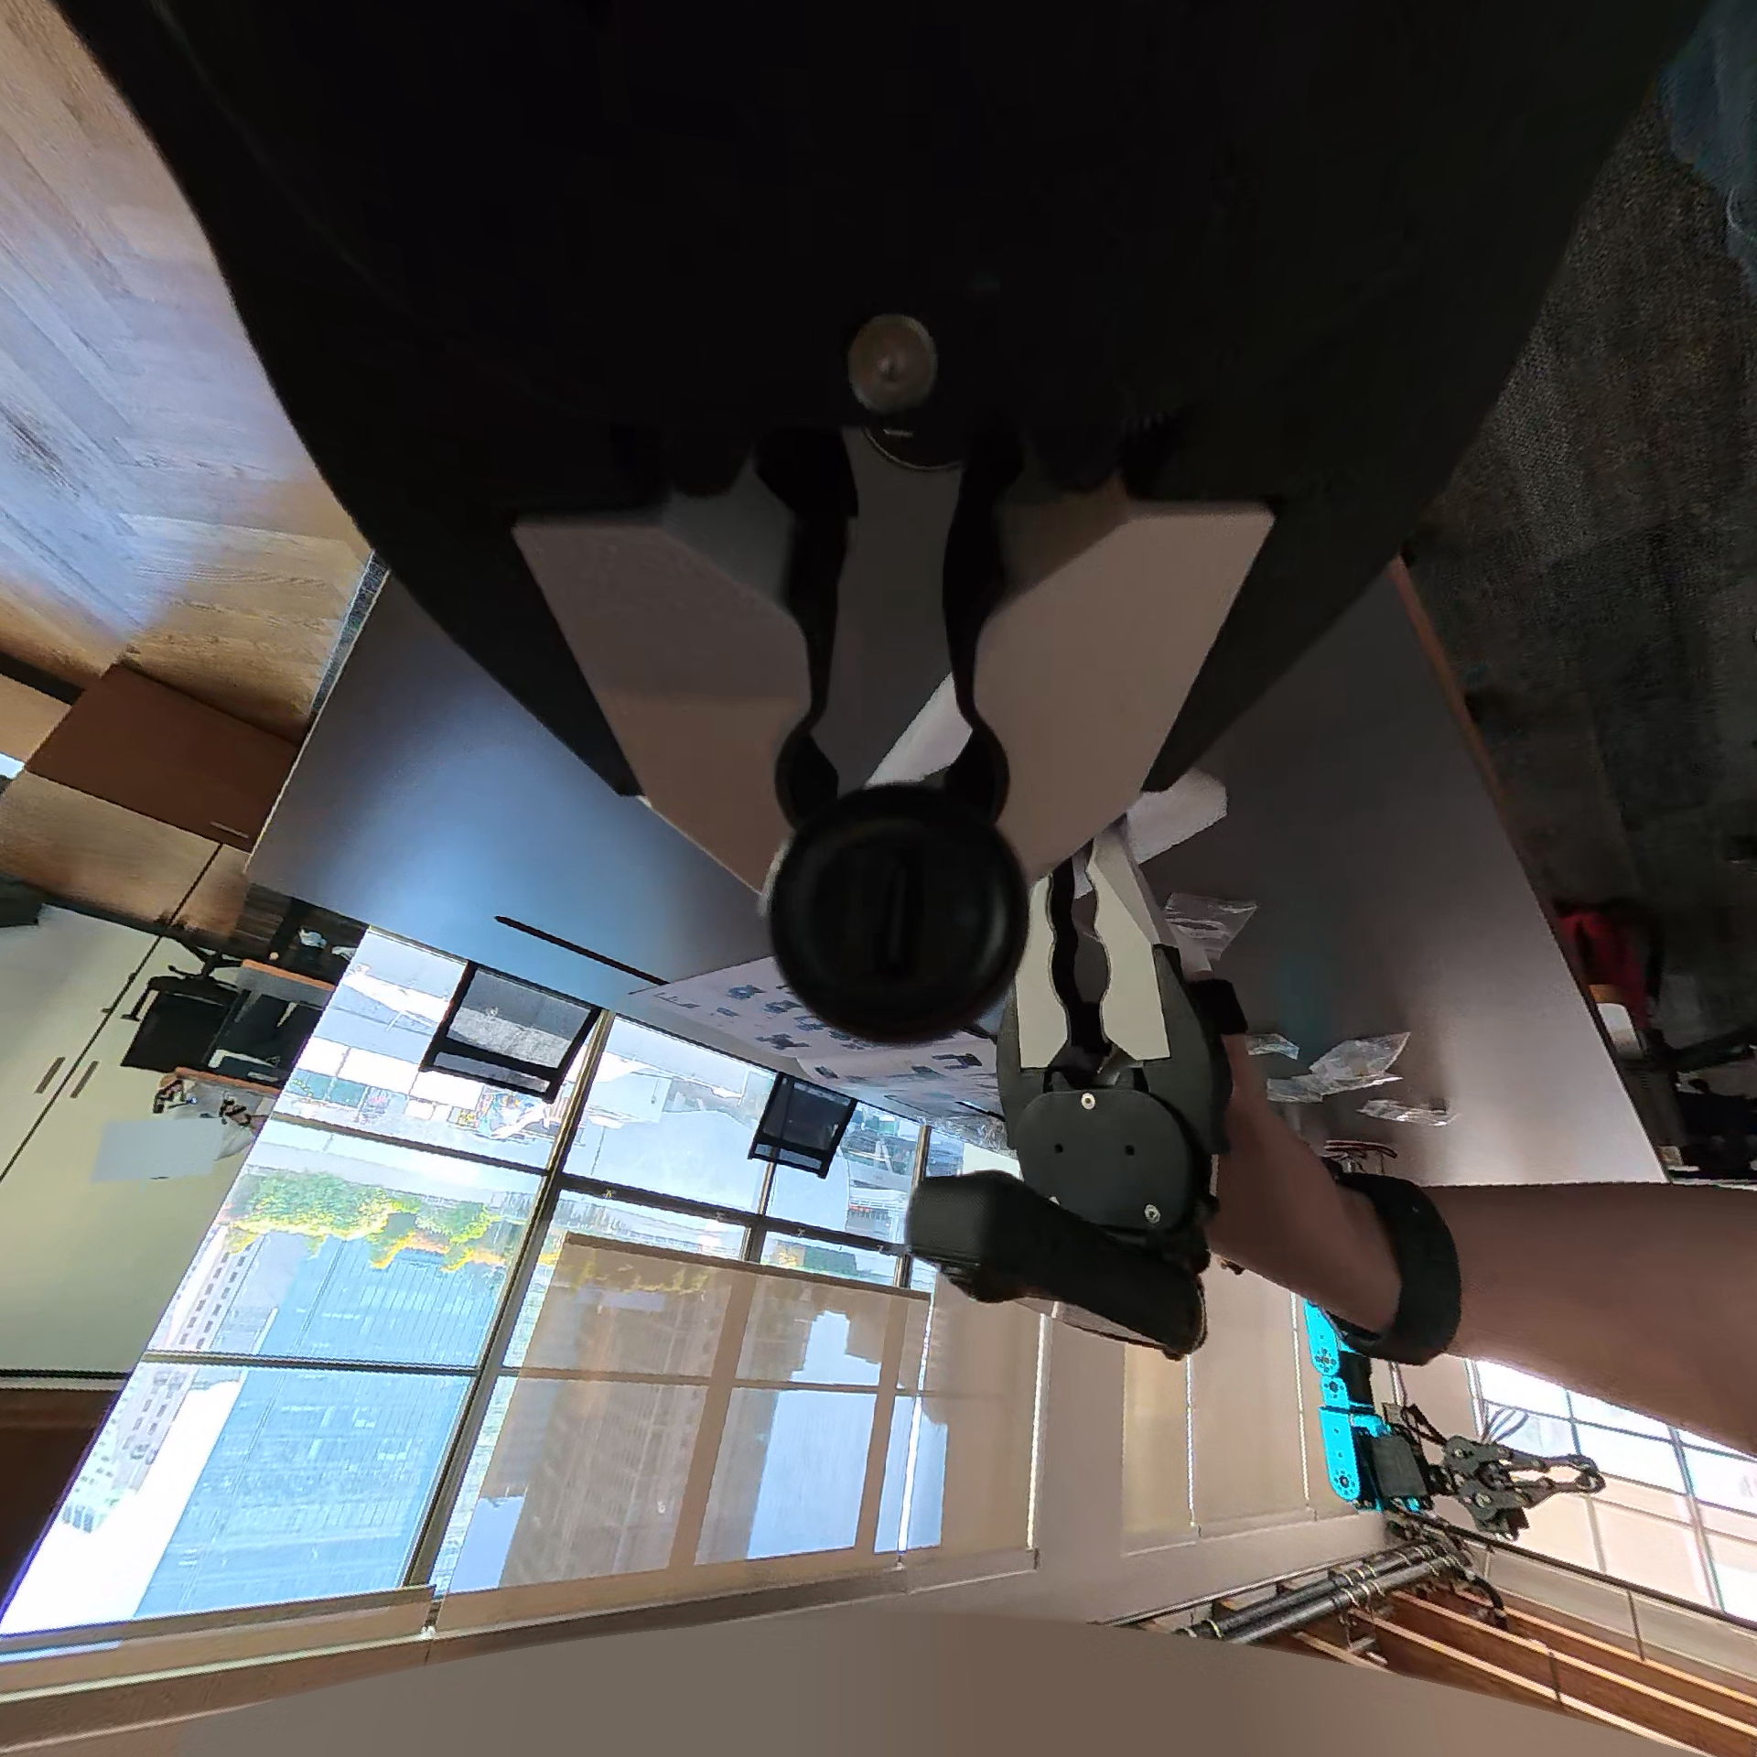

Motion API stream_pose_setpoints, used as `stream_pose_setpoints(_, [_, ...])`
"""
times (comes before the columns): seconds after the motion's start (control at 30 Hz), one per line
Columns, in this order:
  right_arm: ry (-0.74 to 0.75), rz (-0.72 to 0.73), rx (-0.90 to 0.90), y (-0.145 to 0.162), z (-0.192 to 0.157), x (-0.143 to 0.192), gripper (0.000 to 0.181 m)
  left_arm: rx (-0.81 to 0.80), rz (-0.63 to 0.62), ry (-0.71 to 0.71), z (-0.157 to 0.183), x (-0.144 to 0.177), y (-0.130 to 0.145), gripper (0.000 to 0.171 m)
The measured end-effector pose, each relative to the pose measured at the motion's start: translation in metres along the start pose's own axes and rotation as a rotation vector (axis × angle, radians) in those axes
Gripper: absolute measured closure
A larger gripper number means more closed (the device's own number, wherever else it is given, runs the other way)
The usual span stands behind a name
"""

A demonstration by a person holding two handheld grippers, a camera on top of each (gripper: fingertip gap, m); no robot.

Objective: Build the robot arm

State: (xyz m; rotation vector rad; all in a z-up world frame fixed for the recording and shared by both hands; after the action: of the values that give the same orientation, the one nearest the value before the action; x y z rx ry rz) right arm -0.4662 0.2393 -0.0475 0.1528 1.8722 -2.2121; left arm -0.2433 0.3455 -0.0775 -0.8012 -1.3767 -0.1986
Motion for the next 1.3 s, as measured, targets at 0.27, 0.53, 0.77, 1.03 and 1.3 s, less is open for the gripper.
stream_pose_setpoints(0.27, [-0.018,-0.001,-0.020,0.003,0.003,-0.003,0.166,0.000,0.031,-0.013,0.000,-0.001,-0.002,0.158])
stream_pose_setpoints(0.53, [-0.028,-0.019,-0.034,0.008,0.004,-0.007,0.166,0.004,0.048,0.004,-0.004,-0.002,-0.004,0.167])
stream_pose_setpoints(0.77, [-0.040,-0.020,-0.049,0.006,-0.003,-0.019,0.166,0.216,0.329,0.003,-0.014,0.040,0.011,0.168])
stream_pose_setpoints(1.03, [-0.161,0.059,-0.056,-0.006,-0.041,-0.092,0.167,0.594,0.980,0.099,-0.004,0.166,0.106,0.168])
stream_pose_setpoints(1.3, [-0.342,0.148,-0.044,-0.022,-0.137,-0.221,0.167,0.580,1.250,-0.116,0.075,0.323,0.252,0.169])
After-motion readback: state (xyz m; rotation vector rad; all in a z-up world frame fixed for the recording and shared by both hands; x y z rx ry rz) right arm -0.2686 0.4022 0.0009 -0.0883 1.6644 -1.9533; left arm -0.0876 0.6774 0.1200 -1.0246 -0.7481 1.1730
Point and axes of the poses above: each gripper's, where its closed fingertips meet, x back along the fingers, y out of its underside, z = x × y across the jaws, the point moved 9 cm from there along x, back along the fingers, and after that the axes turned 7 degrees about z, right-handed, at the moved point
